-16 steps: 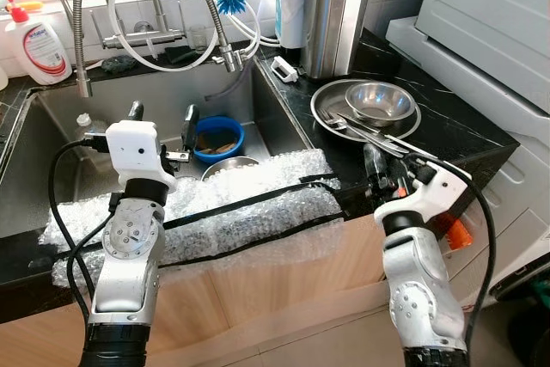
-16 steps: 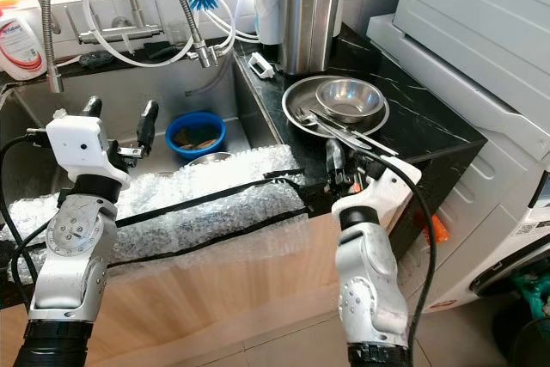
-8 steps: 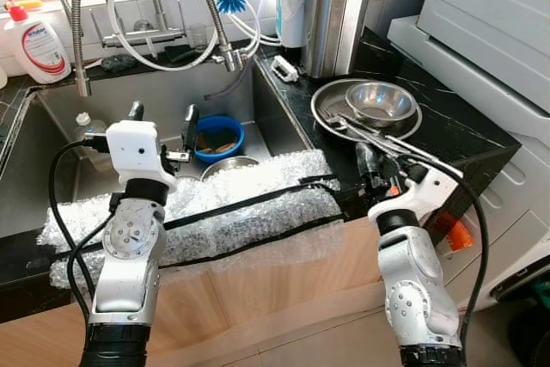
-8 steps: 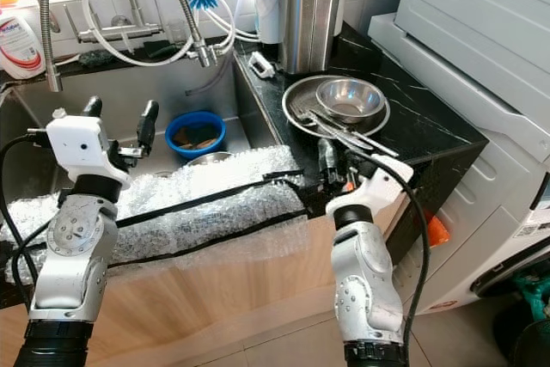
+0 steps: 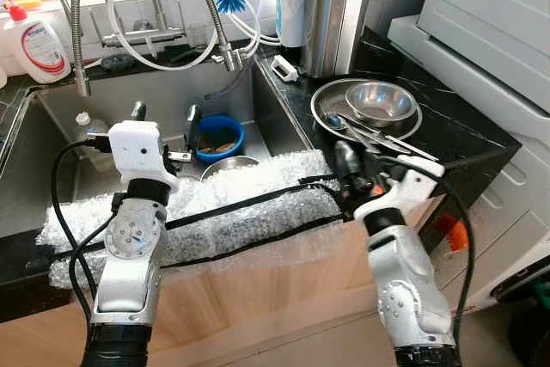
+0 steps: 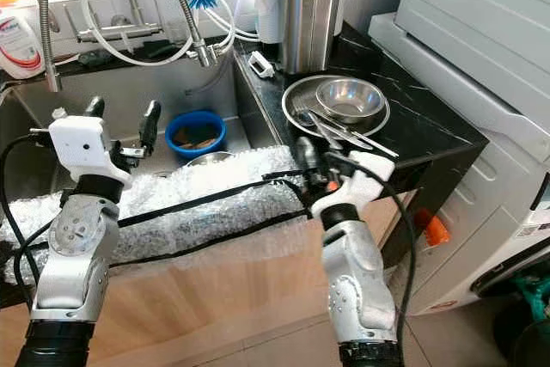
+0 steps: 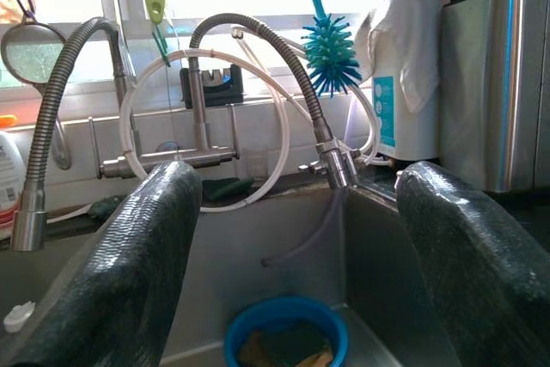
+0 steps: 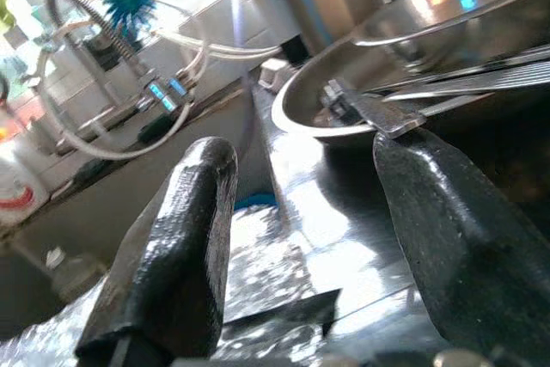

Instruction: Kitchen organization

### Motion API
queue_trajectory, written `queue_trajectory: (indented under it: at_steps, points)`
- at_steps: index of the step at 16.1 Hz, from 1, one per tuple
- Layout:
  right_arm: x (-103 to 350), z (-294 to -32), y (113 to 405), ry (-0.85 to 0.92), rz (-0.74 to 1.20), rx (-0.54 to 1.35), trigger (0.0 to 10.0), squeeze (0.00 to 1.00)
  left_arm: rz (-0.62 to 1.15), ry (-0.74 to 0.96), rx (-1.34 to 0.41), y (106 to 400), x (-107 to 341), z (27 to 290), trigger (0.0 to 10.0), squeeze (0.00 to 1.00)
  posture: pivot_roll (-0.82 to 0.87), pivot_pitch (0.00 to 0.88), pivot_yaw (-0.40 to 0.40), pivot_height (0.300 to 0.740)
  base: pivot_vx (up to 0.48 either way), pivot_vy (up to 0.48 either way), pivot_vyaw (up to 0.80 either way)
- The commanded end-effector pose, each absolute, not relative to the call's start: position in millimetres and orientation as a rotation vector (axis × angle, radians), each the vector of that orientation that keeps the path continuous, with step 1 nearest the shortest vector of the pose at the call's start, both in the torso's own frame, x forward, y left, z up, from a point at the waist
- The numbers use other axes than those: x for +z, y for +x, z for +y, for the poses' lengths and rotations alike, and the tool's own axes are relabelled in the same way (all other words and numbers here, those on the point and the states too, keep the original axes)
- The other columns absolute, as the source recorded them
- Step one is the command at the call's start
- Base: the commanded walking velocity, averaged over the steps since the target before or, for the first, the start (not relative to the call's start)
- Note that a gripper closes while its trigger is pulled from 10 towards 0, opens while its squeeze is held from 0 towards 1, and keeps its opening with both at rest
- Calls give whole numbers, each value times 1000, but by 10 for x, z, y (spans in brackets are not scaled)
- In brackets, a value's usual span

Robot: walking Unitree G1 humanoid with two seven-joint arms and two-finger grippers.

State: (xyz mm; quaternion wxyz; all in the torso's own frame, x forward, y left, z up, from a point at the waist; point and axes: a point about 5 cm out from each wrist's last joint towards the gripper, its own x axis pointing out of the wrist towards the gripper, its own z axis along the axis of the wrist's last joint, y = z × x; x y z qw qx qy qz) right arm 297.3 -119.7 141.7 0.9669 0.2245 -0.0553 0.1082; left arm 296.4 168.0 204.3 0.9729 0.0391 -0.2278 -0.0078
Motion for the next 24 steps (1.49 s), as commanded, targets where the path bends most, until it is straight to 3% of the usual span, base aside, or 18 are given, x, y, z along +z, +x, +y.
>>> queue_trajectory:
  at_steps: [1,9,16,24]
  points:
    - [1405,-1151,2962,427,-97,242,10000,0,-472,77,-12,2982,2069,1671,10000,0,-102,0,35,740,0,0,0]
    - [1235,-1292,2889,333,-24,132,10000,0,-464,76,-15,2984,2045,1664,10000,0,-107,0,31,740,0,0,0]
    - [1353,-1473,2919,187,-112,-10,10000,0,-466,75,-15,2984,2044,1665,10000,0,-106,0,34,740,0,0,0]
    - [1367,-1417,2944,148,-130,11,10000,0,-467,70,-11,2982,2041,1658,10000,0,-104,0,30,740,0,0,0]
